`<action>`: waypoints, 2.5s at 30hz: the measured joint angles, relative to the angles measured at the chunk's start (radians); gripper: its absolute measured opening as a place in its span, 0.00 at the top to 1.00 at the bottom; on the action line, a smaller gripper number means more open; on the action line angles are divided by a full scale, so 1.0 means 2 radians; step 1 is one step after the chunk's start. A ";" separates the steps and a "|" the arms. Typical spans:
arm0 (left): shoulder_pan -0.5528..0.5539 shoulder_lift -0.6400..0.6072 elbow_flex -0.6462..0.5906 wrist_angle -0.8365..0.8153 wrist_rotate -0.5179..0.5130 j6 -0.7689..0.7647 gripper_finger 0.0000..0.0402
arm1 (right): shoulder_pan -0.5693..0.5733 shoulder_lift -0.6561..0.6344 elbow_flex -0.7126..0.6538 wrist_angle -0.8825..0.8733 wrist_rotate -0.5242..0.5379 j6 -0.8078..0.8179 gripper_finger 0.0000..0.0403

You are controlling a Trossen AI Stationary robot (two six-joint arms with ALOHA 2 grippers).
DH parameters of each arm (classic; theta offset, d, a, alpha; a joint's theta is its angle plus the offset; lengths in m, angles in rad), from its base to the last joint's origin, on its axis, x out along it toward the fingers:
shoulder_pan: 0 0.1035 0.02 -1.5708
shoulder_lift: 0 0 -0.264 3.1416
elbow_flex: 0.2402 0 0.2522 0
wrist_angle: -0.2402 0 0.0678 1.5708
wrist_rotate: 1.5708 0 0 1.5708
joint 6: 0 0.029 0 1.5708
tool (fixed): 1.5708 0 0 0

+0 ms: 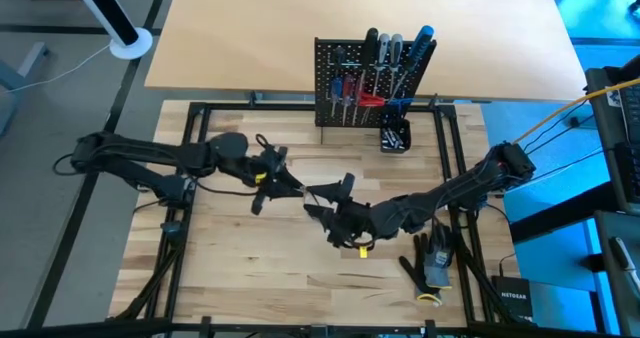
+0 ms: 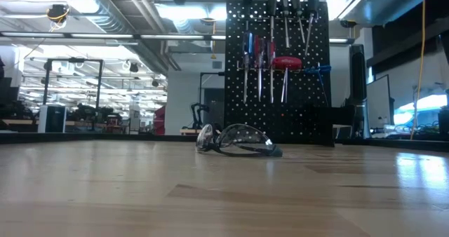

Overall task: Hang tools onto peg board
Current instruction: Put the silver socket in the black bin on the peg board

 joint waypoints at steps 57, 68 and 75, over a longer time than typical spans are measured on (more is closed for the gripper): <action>-0.007 0.023 0.000 0.059 -0.009 -0.013 0.69 | -0.010 0.021 0.000 0.028 0.009 -0.036 0.70; 0.012 -0.037 0.001 -0.010 -0.028 0.018 0.62 | 0.001 0.016 0.000 0.026 0.071 -0.008 0.70; 0.012 -0.080 0.001 -0.090 -0.125 0.076 0.62 | -0.005 -0.037 0.000 -0.095 0.096 0.129 0.70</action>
